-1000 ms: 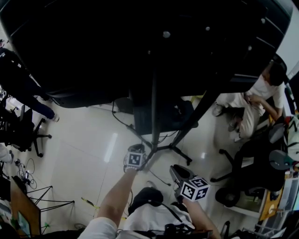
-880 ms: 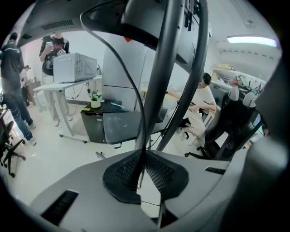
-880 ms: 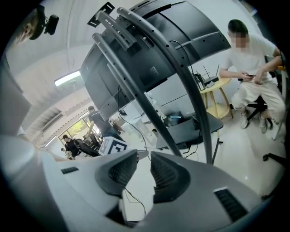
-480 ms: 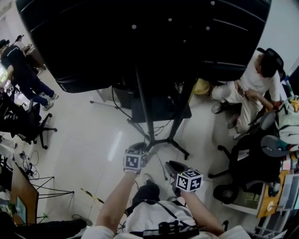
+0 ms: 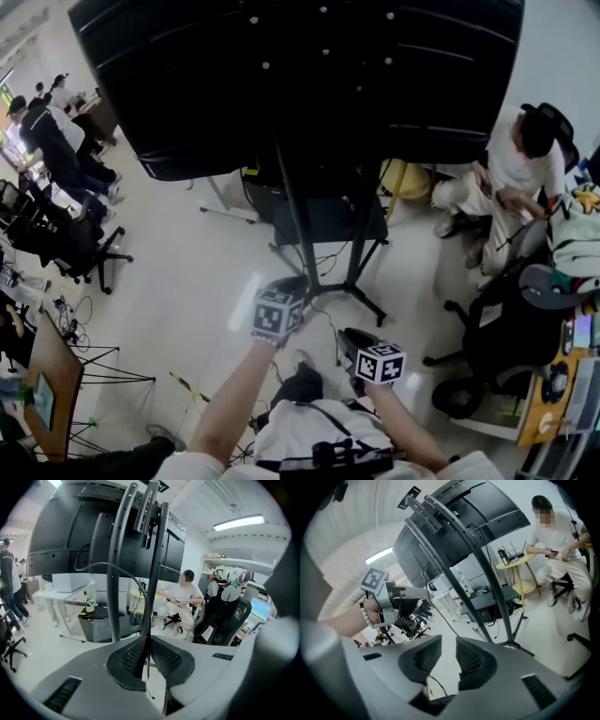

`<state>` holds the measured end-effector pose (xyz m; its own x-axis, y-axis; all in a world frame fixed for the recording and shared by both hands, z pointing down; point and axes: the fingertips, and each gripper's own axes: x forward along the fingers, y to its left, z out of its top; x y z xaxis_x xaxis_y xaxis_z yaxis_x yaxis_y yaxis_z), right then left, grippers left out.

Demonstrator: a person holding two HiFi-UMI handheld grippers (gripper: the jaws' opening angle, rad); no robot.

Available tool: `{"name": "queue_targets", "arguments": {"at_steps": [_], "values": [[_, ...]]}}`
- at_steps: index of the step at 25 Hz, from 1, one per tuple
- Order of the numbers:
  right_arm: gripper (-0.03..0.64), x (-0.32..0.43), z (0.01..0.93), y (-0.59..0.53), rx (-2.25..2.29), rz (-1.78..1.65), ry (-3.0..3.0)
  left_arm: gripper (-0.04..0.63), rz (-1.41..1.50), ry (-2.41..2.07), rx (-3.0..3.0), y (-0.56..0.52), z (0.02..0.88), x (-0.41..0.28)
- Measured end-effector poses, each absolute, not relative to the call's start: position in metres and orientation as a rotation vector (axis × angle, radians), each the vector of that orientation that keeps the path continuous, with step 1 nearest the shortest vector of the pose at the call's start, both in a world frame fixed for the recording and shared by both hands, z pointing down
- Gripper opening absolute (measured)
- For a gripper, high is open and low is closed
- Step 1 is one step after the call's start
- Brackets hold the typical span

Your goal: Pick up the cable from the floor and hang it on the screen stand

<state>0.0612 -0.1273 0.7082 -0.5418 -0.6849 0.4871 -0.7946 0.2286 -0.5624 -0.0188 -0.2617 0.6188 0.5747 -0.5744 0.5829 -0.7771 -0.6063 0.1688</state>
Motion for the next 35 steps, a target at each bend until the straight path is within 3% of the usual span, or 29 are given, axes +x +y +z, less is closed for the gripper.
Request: {"name": "queue_targets", "arguments": {"at_steps": [12,21,35], "values": [[0.118,0.045,0.704,-0.134,1.367,1.33,-2.398,0.025,0.654,-1.059,2.372,-0.235,0.56,-0.025],[0.118,0.058,0.684,-0.149,1.423,1.326,-2.45,0.025,0.311,-0.899,2.35,-0.241,0.494,-0.028],[0.118,0.037,0.657,-0.176,1.379,1.267,-2.53,0.017,0.094,-0.761,2.289,-0.256,0.448,-0.044]]}}
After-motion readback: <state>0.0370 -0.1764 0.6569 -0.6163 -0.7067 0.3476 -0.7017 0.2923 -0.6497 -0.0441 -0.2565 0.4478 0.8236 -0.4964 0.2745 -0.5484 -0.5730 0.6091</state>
